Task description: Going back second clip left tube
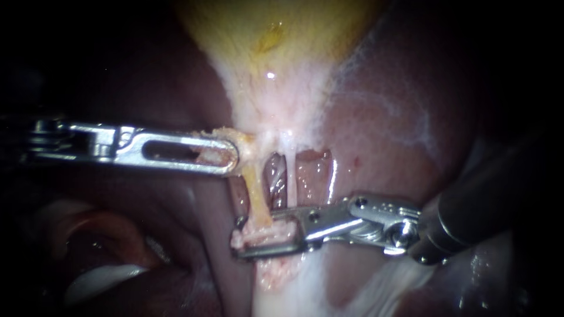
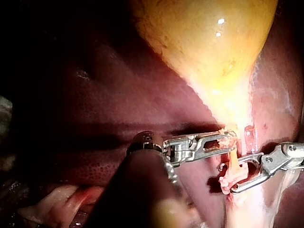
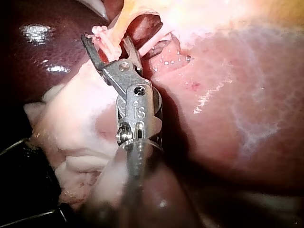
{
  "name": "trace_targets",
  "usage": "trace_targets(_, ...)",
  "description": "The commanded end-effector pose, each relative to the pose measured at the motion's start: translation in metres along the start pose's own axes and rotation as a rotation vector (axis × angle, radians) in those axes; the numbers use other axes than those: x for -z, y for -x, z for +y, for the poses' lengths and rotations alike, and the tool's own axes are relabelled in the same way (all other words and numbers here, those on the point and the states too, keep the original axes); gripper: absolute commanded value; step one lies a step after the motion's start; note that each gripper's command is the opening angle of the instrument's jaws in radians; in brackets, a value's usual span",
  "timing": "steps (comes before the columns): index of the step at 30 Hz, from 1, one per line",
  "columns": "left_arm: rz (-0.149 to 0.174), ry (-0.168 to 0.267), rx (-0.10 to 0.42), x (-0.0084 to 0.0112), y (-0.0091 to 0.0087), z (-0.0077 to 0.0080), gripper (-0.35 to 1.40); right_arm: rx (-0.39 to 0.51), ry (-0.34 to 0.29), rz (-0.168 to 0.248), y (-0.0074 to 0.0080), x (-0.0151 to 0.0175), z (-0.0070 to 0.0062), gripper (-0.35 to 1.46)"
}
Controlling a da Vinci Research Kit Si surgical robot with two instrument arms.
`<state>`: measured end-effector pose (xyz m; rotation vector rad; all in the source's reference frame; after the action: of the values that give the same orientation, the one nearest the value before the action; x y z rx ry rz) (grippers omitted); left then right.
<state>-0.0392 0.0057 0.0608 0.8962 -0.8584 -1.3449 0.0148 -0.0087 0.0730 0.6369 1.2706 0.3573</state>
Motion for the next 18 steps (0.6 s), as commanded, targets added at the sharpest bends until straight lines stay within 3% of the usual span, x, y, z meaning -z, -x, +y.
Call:
trace_targets(1, 0.001, -0.001, 0.0, 0.0, 0.0, 0.0, -0.35, 0.017, 0.017, 0.001, -0.0001, -0.0001, 0.0001, 0.49)
trace_targets(11, 0.002, -0.001, -0.001, 0.0002, -0.0001, 0.0001, -0.35, 0.084, 0.008, 0.001, -0.0005, 0.0024, -0.0001, 0.5)
trace_targets(18, 0.002, -0.002, -0.001, 0.0004, -0.0001, 0.0001, -0.35, 0.147, 0.038, 0.006, -0.0036, 0.009, 0.0001, 0.5)
